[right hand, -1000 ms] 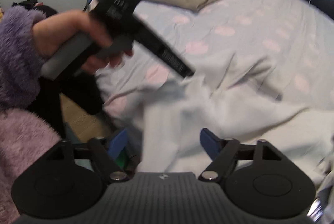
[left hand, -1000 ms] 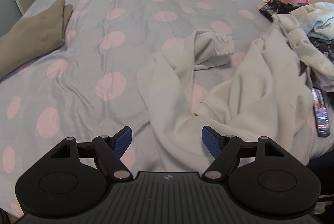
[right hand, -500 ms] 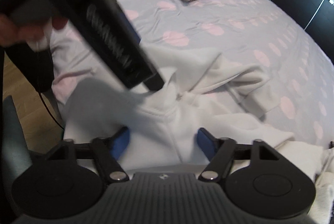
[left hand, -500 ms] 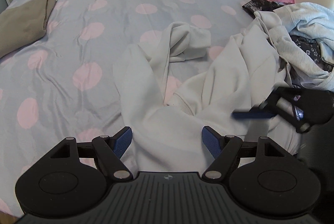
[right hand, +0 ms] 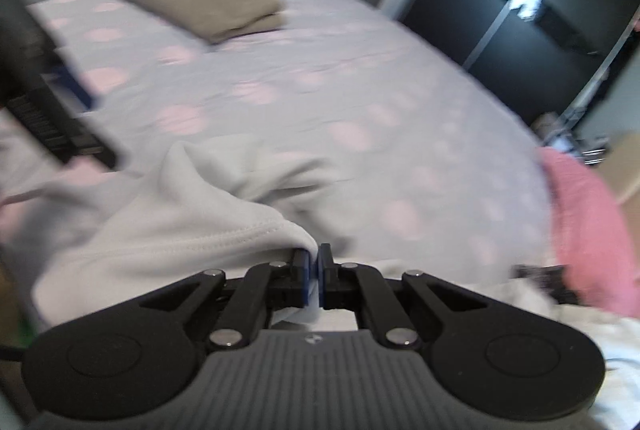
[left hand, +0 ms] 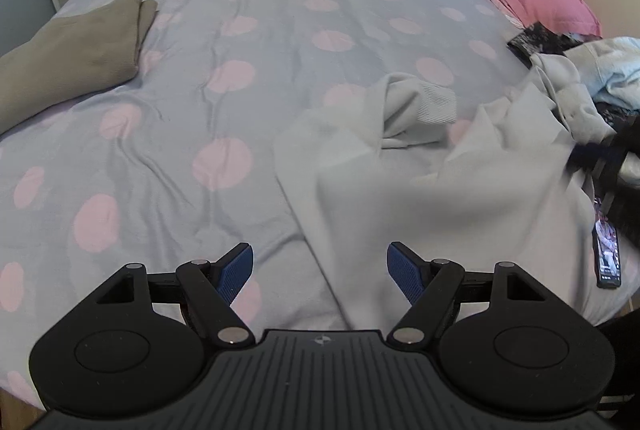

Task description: Fold clothes

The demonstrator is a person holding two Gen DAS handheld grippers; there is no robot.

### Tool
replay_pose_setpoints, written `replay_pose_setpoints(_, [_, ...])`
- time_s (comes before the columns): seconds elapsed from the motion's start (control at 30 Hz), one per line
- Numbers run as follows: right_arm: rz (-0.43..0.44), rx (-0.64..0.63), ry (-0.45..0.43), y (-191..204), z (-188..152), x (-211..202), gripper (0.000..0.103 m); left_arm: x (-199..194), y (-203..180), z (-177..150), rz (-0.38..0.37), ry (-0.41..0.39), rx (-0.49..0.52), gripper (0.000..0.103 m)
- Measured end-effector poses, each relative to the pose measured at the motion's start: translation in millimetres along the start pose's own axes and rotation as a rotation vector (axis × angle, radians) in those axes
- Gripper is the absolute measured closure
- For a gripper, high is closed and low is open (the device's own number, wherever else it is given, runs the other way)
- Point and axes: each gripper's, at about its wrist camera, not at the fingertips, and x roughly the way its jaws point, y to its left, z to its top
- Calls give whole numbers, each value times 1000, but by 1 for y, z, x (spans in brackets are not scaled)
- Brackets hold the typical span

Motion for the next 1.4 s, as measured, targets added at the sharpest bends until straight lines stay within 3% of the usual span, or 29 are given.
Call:
replay_pose_setpoints(0.17, [-196, 70, 57, -65, -5, 18, 99, 6, -2, -2, 1, 5, 19, 30])
replay_pose_setpoints(0.27, [-259, 174, 124, -100, -19, 30, 99, 10, -8, -4, -5, -3, 51, 30])
replay_pose_setpoints(0.53, [-190, 261, 235, -113, -55, 54, 96, 30, -38, -13, -68, 21, 152, 30])
replay_pose_setpoints(0.6, [-200, 248, 207, -110, -54, 46, 89, 35, -45, -16, -88, 38, 169, 30])
replay_pose_setpoints(0.67, [-214, 224, 164, -104, -50, 35, 72, 39, -52, -19, -102, 56, 187, 30])
replay_pose_setpoints(0.77, [-199, 147, 65, -87, -42, 11, 65, 45, -60, -25, -80, 77, 228, 30])
replay_pose_setpoints(0.9, [-45, 68, -10, -52, -41, -13, 63, 49, -63, -27, -51, 92, 257, 30])
replay_pose_setpoints(1.1, [128, -216, -32, 15, -43, -31, 60, 45, -60, -23, -26, 94, 246, 30])
replay_pose_setpoints(1.27, [225, -470, -40, 55, -45, -44, 43, 40, -58, -21, -23, 78, 238, 30])
replay_pose_setpoints(1.4, [208, -710, 9, 84, -59, -36, 30, 36, -57, -20, -22, 62, 237, 30])
